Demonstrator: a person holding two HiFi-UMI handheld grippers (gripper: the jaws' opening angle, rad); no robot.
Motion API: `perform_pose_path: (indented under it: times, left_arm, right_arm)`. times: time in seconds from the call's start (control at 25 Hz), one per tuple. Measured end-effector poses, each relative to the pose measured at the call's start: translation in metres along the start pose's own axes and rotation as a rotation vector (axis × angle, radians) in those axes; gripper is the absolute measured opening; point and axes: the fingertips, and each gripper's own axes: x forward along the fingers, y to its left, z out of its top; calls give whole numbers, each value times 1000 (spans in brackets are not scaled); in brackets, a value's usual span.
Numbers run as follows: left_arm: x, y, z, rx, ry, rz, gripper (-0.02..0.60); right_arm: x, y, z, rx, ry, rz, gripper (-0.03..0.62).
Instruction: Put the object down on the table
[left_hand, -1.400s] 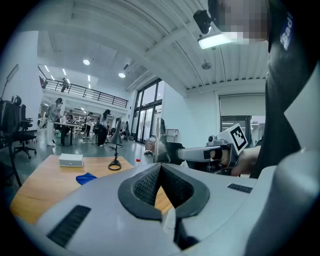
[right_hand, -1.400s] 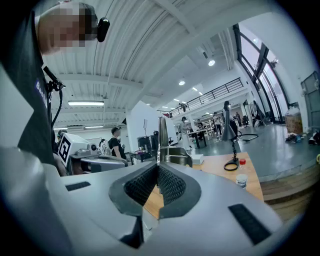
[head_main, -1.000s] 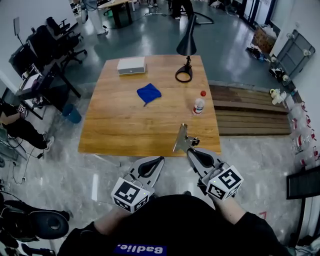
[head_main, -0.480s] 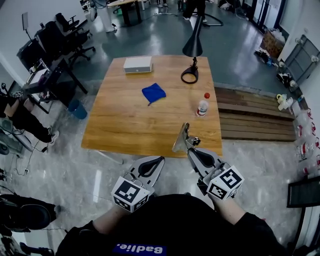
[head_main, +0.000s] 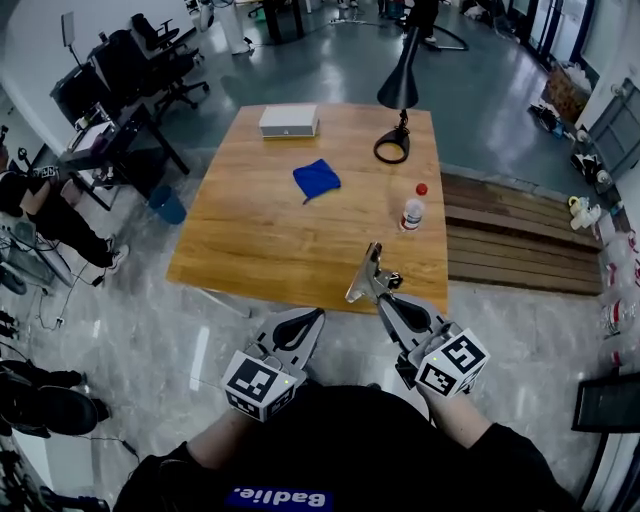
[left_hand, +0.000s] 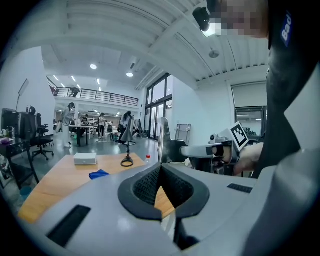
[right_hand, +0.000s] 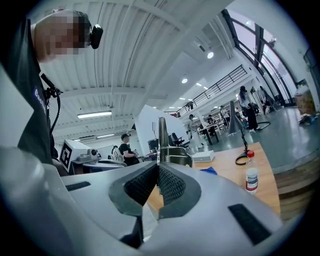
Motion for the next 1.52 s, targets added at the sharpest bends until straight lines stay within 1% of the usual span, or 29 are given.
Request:
perform_pose_path:
  times: [0.16, 0.28, 0.6, 0.76, 0.88, 1.04, 1.24, 1.36, 1.52]
  left_arm:
    - [2, 24, -7, -19, -4, -3, 8]
    - [4, 49, -8, -32, -4, -23, 8]
    - [11, 114, -14, -12, -1, -137, 8]
    - [12, 144, -15, -16, -7, -190, 8]
    - [12, 164, -18, -18, -6, -229, 8]
    - [16, 175, -21, -29, 2, -262, 8]
    - [25, 181, -22, -29, 18, -266, 8]
    - [32, 179, -22, -40, 26, -244, 8]
    - [42, 184, -20, -58, 43, -198, 8]
  right_arm:
    - [18, -5, -4, 3, 18, -24, 8]
    - [38, -6, -4, 13, 31, -56, 8]
    - [97, -15, -7, 49, 40, -162, 8]
    - [125, -20, -11, 66, 44, -218, 8]
    - [143, -24, -17, 103, 44, -263, 8]
    - [148, -34, -27, 169, 46, -310, 8]
    - [149, -54, -44, 252, 65, -334, 8]
    - [147, -67, -50, 287, 71, -316, 8]
    - [151, -94, -62, 376, 73, -292, 8]
